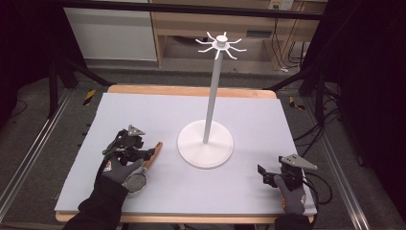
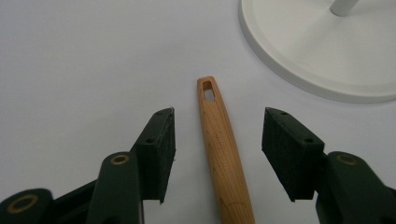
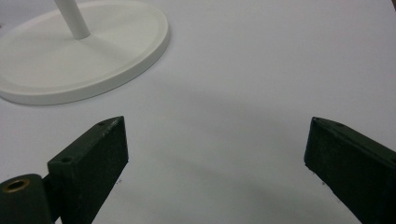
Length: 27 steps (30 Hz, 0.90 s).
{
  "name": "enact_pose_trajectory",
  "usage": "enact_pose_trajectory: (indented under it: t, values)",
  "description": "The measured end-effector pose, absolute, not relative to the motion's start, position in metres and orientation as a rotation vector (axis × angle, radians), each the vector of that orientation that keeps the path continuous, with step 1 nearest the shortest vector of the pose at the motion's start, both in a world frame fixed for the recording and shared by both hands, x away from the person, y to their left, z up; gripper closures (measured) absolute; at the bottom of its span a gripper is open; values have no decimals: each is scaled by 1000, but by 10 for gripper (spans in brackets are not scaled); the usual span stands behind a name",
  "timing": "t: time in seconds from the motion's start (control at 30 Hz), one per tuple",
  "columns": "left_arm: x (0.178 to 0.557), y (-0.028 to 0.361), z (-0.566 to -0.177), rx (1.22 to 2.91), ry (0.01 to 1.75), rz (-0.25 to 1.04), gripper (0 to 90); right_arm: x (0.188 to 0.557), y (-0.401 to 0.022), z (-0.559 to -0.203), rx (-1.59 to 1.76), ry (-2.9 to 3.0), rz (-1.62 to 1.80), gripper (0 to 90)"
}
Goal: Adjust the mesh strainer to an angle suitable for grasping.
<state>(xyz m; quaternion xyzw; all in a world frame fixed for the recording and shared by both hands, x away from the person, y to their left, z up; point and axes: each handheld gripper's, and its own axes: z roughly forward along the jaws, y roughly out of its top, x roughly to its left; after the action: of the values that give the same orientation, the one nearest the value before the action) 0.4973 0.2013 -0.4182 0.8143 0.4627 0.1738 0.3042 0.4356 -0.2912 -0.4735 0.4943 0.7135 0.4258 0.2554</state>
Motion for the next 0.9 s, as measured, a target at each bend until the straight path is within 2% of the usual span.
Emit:
enact_pose_trajectory:
  t: [0.9]
  values:
    - [511,185,-450,2252,1271,420,514,437,-290,-476,1347,1964,1142,66]
